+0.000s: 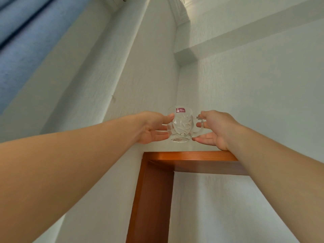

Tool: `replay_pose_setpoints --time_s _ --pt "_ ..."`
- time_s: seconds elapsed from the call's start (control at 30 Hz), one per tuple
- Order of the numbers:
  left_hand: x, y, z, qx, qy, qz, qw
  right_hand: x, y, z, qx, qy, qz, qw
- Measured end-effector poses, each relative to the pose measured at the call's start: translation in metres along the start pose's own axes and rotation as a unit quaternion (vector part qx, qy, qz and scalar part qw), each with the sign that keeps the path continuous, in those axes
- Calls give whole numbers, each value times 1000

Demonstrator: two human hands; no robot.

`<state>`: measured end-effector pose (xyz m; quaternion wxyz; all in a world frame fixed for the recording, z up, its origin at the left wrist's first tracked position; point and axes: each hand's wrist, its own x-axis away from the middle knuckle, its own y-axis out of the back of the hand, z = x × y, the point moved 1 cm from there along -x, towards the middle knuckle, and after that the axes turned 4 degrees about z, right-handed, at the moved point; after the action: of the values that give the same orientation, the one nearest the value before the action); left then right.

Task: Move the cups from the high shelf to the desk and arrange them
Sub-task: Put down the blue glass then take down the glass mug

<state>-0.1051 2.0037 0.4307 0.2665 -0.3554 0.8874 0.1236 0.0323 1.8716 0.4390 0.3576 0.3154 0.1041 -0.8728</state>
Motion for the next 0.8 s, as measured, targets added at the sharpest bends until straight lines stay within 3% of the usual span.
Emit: replay_pose_setpoints --time_s 0.63,0.8 --pt "17 -26 -18 -3 -31 92 995 23 52 25 41 -21 109 993" --pt "26 -30 -22 -7 -33 128 991 25 69 28 32 -8 171 985"
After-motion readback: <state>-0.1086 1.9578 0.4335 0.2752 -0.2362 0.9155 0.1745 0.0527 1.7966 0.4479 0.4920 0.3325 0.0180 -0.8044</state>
